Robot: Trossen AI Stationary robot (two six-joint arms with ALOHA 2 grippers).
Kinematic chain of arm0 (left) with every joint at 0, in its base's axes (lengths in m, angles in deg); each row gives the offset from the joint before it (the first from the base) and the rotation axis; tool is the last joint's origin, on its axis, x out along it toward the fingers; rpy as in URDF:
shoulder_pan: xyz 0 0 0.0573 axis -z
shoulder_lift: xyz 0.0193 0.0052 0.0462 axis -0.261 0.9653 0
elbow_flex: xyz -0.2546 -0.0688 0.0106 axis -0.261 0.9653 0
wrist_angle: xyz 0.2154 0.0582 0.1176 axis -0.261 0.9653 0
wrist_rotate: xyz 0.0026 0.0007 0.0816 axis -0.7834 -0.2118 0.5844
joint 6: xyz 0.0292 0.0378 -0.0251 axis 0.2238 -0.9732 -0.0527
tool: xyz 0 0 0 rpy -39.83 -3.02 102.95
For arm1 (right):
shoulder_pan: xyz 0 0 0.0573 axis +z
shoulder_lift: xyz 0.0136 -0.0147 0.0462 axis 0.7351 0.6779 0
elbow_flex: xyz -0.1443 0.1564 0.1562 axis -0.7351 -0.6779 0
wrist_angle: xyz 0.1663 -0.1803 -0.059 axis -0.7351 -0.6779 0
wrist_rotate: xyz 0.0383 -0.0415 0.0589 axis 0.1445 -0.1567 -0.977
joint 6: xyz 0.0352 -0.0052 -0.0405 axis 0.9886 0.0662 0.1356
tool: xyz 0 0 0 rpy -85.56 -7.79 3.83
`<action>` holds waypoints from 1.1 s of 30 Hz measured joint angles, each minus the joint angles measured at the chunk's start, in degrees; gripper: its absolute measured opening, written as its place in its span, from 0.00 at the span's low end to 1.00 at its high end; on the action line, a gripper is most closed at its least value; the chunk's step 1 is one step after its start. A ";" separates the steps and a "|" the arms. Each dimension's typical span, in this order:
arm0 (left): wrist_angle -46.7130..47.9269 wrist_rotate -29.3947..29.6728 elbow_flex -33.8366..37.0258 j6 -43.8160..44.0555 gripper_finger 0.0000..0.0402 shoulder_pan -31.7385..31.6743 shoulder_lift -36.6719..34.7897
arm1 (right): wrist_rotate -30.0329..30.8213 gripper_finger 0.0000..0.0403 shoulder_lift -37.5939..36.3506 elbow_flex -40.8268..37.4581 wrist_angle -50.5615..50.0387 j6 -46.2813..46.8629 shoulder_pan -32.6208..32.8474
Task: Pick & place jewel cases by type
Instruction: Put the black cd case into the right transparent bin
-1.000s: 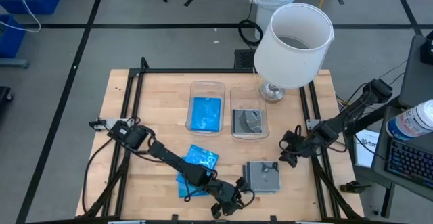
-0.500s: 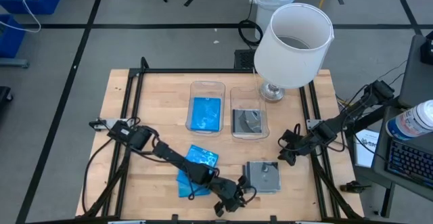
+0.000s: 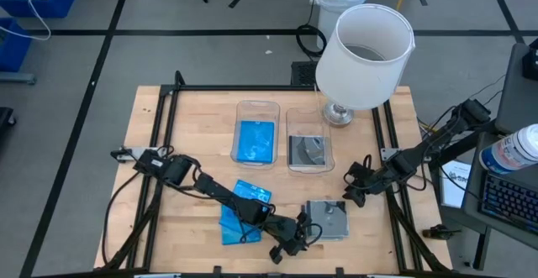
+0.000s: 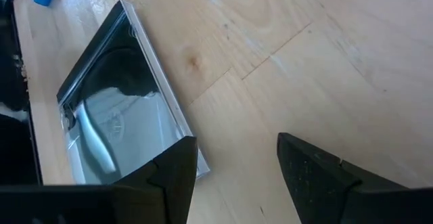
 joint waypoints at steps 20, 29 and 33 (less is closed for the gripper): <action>-1.18 3.60 -0.17 3.03 0.16 -2.13 1.47 | -5.47 0.48 7.48 0.00 9.87 0.16 0.04; -4.05 2.88 -0.43 4.97 0.16 -4.04 4.42 | -9.32 0.48 7.74 -0.07 11.79 0.17 0.09; -4.94 3.12 -0.44 6.09 0.16 -4.64 4.98 | -10.36 0.48 7.71 -0.15 13.17 -0.44 0.13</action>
